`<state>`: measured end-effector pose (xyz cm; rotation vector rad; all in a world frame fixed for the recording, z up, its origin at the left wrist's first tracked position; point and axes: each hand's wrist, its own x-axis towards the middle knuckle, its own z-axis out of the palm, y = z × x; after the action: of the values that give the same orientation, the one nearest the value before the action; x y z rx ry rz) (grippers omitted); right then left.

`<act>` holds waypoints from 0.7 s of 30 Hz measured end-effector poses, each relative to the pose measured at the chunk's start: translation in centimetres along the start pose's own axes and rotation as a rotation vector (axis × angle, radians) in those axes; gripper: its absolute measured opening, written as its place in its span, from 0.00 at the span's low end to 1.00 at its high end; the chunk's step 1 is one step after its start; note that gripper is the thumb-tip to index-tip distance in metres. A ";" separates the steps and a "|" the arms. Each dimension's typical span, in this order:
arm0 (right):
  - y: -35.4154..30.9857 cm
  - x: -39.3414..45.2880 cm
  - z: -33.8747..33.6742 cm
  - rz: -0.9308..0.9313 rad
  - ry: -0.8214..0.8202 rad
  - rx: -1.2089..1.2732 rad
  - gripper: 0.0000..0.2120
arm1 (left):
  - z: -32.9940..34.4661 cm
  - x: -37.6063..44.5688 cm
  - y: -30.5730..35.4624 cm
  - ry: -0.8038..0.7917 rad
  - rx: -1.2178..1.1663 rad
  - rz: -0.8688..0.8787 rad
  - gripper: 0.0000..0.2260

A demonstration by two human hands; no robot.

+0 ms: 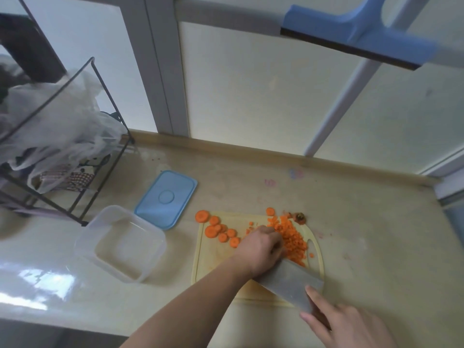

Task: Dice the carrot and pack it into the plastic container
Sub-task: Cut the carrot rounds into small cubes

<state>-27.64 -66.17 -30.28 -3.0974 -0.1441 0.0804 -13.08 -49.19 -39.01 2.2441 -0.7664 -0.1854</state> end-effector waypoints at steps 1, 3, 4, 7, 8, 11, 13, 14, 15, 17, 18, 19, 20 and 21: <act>0.2 -0.2 0.1 0.009 0.000 0.017 0.37 | -0.4 0.0 -0.3 0.039 0.000 0.012 0.11; 0.7 -0.5 0.3 0.021 0.022 0.067 0.37 | -2.0 -0.5 -1.5 0.148 0.023 0.035 0.14; 0.8 -0.7 0.3 0.031 0.032 0.111 0.36 | -3.0 -0.8 -2.6 0.209 0.059 0.043 0.13; 0.9 -1.3 0.0 0.092 0.024 0.281 0.29 | -6.3 -2.6 -7.0 0.300 0.273 -0.015 0.13; 0.7 -1.2 -0.3 0.103 0.029 0.324 0.24 | -7.1 -3.2 -8.2 0.277 0.339 -0.074 0.13; 0.3 -1.1 -0.1 0.071 0.100 0.343 0.19 | -8.4 -4.5 -10.3 0.141 0.381 -0.233 0.17; 0.1 -0.7 -0.2 0.067 0.079 0.362 0.21 | -8.4 -4.8 -10.8 0.112 0.388 -0.221 0.14; 0.0 -0.8 -0.4 0.118 0.014 0.388 0.20 | -8.4 -4.9 -11.0 0.107 0.405 -0.211 0.14; 0.0 -0.8 -0.6 0.158 -0.060 0.430 0.20 | -8.3 -4.9 -11.2 0.116 0.413 -0.206 0.14; 0.3 -0.9 -0.3 0.159 -0.096 0.462 0.23 | -8.2 -4.9 -11.4 0.145 0.431 -0.216 0.14; 0.4 -0.9 -0.2 0.154 -0.082 0.448 0.25 | -8.2 -4.9 -11.4 0.152 0.453 -0.227 0.14; 0.4 -0.9 -0.1 0.150 -0.072 0.449 0.28 | -8.1 -5.0 -11.2 0.162 0.471 -0.234 0.15; 0.3 -0.8 -0.5 0.157 -0.093 0.460 0.29 | -8.1 -5.2 -10.9 0.178 0.475 -0.238 0.16; 0.3 -0.6 -0.6 0.155 -0.084 0.465 0.27 | -8.0 -5.5 -10.5 0.211 0.468 -0.236 0.16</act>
<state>-28.20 -66.50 -29.69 -2.6354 0.1001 0.2149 -9.74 -35.40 -41.13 2.7413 -0.4615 0.1344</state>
